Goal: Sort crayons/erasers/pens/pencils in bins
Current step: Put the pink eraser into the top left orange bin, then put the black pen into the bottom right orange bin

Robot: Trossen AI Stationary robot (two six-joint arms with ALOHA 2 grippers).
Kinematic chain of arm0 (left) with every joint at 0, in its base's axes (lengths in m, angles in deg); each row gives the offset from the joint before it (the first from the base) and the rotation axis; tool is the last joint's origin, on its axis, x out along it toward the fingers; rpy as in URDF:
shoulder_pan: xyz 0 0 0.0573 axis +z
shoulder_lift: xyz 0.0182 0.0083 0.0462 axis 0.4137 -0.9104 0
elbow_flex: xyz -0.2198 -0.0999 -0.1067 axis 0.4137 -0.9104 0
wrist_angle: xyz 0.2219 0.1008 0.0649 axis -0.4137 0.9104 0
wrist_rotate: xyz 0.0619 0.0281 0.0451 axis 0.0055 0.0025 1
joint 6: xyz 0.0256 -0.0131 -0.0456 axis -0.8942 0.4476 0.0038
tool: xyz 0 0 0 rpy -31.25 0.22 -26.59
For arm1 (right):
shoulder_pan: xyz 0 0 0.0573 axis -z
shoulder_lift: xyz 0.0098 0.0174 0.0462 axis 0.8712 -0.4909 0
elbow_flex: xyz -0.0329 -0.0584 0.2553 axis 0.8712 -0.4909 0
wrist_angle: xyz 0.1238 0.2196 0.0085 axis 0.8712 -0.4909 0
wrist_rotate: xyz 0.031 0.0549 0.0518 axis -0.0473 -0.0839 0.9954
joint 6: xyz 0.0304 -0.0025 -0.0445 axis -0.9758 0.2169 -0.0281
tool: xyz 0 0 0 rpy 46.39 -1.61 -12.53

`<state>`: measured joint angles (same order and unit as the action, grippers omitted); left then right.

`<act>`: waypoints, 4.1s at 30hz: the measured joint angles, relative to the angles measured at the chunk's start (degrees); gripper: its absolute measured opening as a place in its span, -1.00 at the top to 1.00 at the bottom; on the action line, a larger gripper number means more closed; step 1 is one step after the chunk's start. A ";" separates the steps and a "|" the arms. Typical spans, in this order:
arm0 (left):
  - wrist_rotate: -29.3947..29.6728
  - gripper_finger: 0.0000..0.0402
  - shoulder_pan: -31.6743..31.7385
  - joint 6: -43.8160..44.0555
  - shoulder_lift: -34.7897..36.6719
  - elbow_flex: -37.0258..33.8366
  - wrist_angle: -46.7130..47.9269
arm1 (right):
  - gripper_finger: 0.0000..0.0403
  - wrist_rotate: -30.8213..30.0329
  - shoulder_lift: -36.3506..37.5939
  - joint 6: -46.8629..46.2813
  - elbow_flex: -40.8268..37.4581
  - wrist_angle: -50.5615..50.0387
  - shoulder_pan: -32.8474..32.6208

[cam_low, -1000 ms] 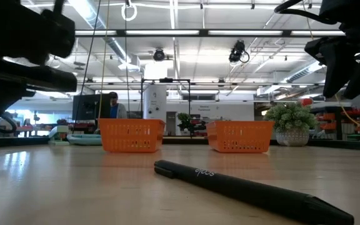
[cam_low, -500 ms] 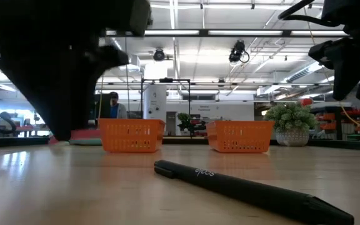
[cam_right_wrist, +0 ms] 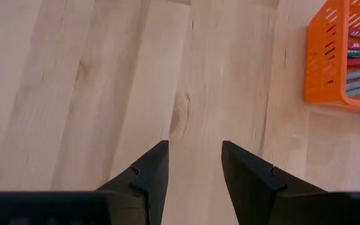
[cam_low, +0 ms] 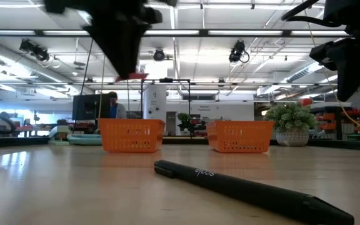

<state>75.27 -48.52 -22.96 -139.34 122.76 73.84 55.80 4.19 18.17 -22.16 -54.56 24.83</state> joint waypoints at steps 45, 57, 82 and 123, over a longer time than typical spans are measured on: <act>-2.51 0.56 27.54 -10.37 0.90 -18.63 -20.48 | 0.24 1.90 0.00 5.44 0.02 3.74 -3.10; -3.75 0.40 27.50 -11.54 0.90 -18.63 -20.74 | 0.24 -0.61 0.00 3.01 0.01 3.69 -3.10; -0.65 -0.12 27.33 -11.72 0.90 -17.95 -18.42 | 0.24 -4.20 0.00 13.46 2.32 5.66 -2.47; 13.64 0.49 18.85 -15.72 9.07 -15.38 -49.00 | 0.24 -28.53 0.00 12.37 -17.43 39.16 -2.21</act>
<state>88.91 -29.67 -38.68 -130.27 107.38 24.85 27.27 4.19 30.54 -39.59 -15.40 22.62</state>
